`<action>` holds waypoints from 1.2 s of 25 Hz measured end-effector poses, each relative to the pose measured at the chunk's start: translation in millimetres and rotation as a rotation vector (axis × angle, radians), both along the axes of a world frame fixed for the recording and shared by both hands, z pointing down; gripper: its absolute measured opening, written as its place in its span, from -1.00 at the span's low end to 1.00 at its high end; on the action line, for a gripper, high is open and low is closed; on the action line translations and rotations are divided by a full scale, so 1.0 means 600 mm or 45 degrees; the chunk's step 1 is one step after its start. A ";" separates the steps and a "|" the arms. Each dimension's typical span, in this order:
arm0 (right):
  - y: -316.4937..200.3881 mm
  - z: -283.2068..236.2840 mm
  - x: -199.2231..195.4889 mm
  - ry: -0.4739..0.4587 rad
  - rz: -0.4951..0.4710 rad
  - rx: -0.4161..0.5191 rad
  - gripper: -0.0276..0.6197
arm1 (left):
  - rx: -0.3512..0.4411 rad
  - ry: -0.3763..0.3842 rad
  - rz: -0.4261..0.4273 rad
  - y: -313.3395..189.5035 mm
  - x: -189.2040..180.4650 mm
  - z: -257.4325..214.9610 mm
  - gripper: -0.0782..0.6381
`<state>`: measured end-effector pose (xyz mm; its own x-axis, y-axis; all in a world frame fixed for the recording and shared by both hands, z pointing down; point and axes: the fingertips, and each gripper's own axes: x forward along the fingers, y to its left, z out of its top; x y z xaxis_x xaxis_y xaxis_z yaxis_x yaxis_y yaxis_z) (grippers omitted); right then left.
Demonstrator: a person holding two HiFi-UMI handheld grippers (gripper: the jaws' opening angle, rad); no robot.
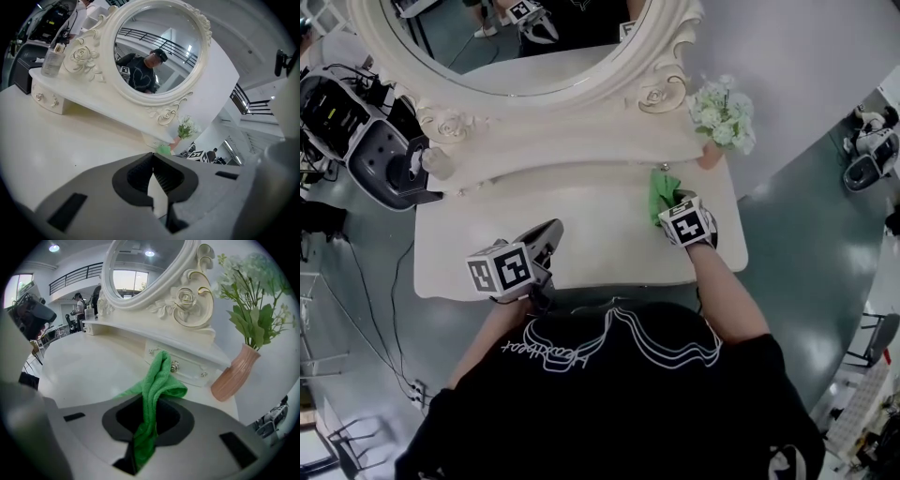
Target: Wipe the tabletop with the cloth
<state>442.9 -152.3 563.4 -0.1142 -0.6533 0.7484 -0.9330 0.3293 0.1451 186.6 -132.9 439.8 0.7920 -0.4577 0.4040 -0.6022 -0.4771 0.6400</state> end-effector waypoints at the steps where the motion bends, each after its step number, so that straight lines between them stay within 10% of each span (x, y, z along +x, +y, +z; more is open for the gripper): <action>1: 0.001 -0.001 0.005 0.004 0.003 0.002 -0.75 | 0.001 -0.001 0.005 -0.001 0.003 -0.001 -0.77; 30: 0.053 0.001 0.158 0.059 0.192 0.007 -0.75 | -0.005 -0.001 0.108 0.006 0.088 0.012 -0.77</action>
